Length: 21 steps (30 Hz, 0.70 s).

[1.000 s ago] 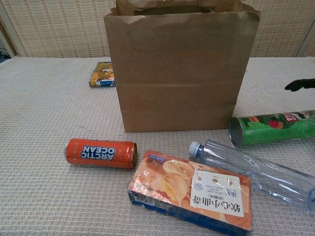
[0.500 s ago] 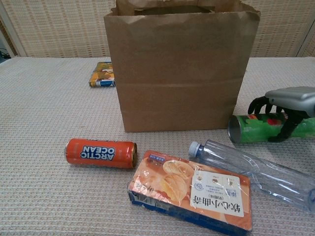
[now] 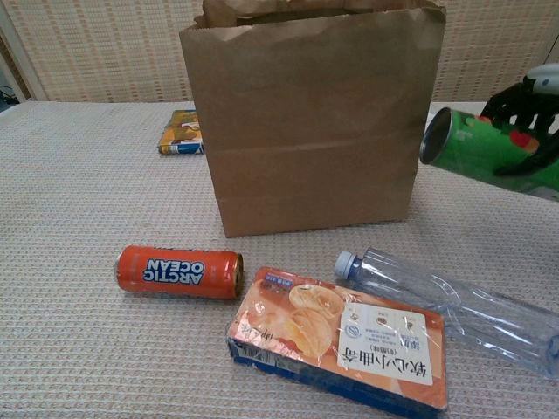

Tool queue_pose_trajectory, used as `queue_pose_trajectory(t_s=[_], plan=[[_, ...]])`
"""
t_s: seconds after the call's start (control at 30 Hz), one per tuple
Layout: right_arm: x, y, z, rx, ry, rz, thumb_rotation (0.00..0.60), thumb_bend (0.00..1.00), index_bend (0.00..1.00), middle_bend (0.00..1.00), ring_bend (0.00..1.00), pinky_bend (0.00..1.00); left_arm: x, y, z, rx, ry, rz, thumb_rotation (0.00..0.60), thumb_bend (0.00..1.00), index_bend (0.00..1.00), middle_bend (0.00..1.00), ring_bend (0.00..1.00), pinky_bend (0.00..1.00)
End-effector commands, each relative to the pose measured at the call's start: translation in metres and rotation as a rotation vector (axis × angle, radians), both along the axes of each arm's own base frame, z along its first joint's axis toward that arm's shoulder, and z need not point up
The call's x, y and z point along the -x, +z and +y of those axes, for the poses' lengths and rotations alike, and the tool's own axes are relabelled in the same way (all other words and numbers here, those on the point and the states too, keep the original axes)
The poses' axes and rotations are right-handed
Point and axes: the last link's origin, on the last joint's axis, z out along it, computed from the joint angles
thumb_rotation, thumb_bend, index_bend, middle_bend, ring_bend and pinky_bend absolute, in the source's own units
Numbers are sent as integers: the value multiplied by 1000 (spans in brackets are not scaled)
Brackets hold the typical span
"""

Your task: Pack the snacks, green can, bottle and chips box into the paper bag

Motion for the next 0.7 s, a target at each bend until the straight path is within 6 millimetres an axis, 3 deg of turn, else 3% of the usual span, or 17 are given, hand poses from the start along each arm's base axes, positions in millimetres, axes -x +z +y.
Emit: queue_pose_trajectory(t_s=[0.03, 0.23, 0.37, 0.5, 0.7], plan=[[-24, 47, 4, 112, 74, -134, 600, 322, 735, 633, 674, 742, -1, -1, 0, 0, -2, 1, 600, 329, 0, 0, 0, 8], [-72, 89, -6, 259, 173, -312, 600, 322, 735, 633, 672, 742, -2, -2, 1, 5, -7, 1, 600, 329, 0, 0, 0, 8], [-107, 100, -17, 341, 238, -363, 600, 322, 735, 633, 666, 743, -3, -3, 2, 12, -8, -3, 600, 329, 0, 0, 0, 8], [-143, 93, -29, 377, 285, -377, 600, 322, 732, 633, 661, 743, -3, -4, 2, 19, -12, -6, 600, 329, 0, 0, 0, 8], [-195, 61, -50, 395, 319, -405, 600, 322, 728, 633, 656, 740, -4, -3, 1, 29, -12, -24, 600, 329, 0, 0, 0, 8]])
